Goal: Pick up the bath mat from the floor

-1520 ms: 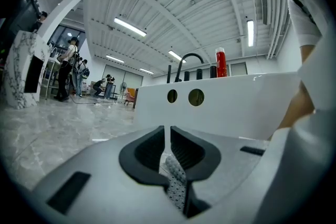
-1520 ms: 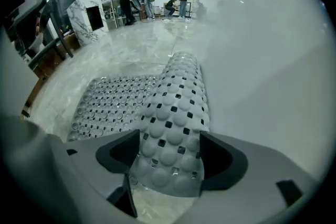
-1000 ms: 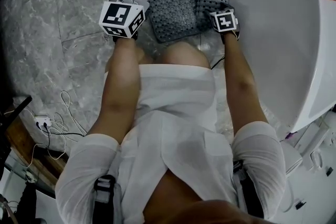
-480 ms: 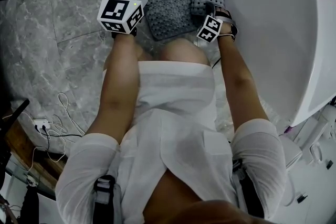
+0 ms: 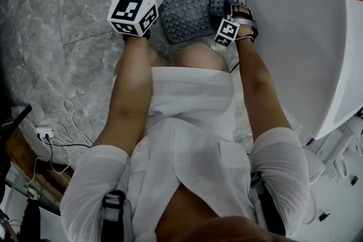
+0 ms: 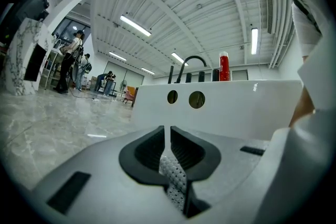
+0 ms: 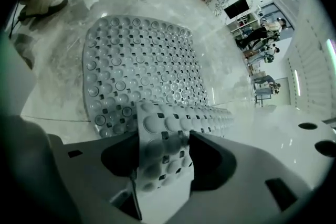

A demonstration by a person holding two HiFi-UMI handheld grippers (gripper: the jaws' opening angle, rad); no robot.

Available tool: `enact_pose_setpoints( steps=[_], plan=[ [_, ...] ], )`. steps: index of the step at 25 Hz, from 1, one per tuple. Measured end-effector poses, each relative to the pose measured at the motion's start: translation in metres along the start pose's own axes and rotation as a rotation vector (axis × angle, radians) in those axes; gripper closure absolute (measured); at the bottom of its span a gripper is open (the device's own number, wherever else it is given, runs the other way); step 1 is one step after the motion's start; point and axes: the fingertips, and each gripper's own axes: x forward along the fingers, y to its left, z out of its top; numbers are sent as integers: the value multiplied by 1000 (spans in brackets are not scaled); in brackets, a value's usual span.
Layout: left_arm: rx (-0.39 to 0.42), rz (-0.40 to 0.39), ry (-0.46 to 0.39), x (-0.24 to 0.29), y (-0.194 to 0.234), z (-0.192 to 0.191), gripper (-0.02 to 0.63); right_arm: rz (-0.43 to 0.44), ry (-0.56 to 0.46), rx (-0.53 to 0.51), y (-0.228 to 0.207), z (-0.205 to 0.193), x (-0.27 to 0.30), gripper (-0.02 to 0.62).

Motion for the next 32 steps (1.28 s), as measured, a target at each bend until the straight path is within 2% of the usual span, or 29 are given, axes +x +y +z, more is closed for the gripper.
enact_pose_setpoints(
  steps=[5,7,9,12,16,20,22,25,32],
  plan=[
    [-10,-18,5,6,-6,-5,565,-17,-44,71,-15,10,-7,414],
    [-10,-27,10,8,-9,-9,565,-44,-69,103,-24,16,-13,497],
    [-11,-32,13,10,-10,-10,565,-90,-100,153,-40,21,-20,543],
    [-12,-31,14,11,-11,-11,563,-150,-145,257,-70,24,-36,554],
    [-17,-24,34,9,-11,-9,565,-157,-197,429,-100,26,-59,555],
    [-93,15,100,-5,-10,-2,565,-142,-228,627,-145,16,-103,557],
    [-83,22,164,-15,-13,9,565,-141,-250,696,-170,14,-133,558],
    [-70,23,225,-30,-17,43,565,-124,-268,771,-198,13,-177,558],
    [-91,66,254,-69,-28,143,565,-60,-270,858,-224,15,-274,558]
  ],
)
